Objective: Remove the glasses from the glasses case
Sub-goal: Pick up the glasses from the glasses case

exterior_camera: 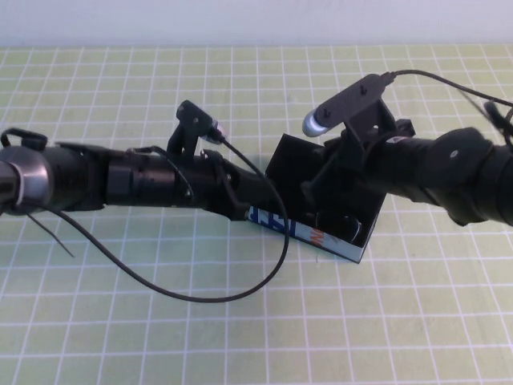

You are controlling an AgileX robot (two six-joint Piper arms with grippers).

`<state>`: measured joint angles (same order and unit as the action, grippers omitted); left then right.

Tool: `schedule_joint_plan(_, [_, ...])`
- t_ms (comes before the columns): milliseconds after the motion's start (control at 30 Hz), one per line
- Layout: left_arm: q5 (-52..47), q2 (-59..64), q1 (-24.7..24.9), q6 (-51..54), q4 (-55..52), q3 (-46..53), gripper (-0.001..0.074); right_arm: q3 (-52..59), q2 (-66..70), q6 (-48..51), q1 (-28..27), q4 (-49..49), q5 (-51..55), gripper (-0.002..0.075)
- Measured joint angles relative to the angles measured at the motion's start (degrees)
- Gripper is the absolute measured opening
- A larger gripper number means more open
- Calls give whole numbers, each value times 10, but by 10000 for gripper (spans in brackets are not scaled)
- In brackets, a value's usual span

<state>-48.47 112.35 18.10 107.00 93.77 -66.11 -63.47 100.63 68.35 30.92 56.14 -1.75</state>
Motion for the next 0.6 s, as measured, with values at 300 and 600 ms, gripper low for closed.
schedule_joint_plan(300, [10,-62,-13,-141,-62,0,-4,-12,-51,-145,-2,-78,209,63])
schedule_joint_plan(600, [-13,-71,-81,-228,-109,0,-4,-160,-42,-529,-3,-415,534,62])
